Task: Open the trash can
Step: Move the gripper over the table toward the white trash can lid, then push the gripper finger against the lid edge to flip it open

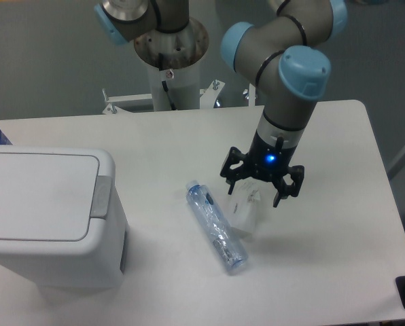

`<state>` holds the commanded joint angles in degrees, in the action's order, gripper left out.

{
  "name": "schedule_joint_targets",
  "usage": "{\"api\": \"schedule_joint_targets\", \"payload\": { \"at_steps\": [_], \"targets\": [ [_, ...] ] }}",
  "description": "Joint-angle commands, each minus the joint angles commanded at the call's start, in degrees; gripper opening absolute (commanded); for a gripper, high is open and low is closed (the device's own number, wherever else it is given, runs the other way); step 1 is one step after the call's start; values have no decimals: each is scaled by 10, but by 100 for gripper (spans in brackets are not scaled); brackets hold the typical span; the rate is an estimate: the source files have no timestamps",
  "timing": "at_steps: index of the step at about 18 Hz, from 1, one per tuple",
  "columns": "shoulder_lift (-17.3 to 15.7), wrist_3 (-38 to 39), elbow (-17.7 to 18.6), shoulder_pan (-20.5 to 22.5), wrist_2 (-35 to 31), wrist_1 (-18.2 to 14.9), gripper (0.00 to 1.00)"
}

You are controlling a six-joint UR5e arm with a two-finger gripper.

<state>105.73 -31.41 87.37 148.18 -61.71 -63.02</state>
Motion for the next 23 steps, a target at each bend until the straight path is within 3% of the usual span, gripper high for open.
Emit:
{"api": "schedule_joint_targets", "payload": {
  "at_steps": [6,15,23],
  "targets": [
    [-1,117,-62,-19,46,0,100],
    [-22,158,-62,-93,46,12,100],
    [-9,176,-48,-140,45,16,100]
  ]
}}
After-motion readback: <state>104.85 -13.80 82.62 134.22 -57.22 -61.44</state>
